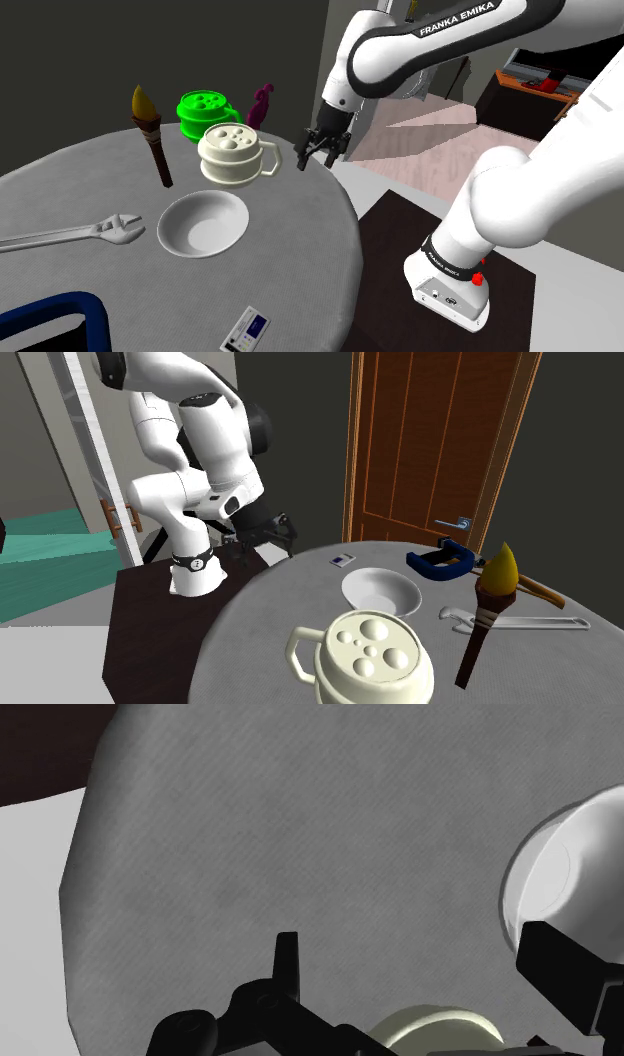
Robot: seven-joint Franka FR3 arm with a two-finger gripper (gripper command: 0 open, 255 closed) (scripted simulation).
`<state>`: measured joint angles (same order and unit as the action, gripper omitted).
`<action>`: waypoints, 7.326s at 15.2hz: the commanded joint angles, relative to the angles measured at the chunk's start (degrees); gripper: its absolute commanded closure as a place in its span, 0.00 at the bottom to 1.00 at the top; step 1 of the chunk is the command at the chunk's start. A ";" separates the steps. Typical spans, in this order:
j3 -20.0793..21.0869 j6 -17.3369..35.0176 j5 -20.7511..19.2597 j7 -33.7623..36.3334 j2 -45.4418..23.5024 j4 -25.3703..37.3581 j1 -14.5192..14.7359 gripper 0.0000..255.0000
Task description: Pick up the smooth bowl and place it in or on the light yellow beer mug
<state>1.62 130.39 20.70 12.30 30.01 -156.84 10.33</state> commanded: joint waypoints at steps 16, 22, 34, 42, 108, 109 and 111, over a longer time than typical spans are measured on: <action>0.98 27.54 44.22 -25.49 -32.51 12.95 17.17 0.00; 2.29 29.71 49.99 -30.20 -37.86 15.91 17.77 0.00; 2.29 29.70 49.97 -30.19 -37.85 15.90 17.76 1.00; 1.76 28.79 46.08 -26.20 -35.43 15.12 17.96 1.00; -15.89 -7.06 15.69 -17.69 -31.35 38.42 2.33 1.00; -15.86 -6.51 16.05 -18.17 -31.66 38.04 2.35 1.00; -15.80 -5.43 16.79 -19.16 -32.31 37.33 2.38 1.00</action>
<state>-14.21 124.34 37.06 -6.29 -1.88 -119.20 12.69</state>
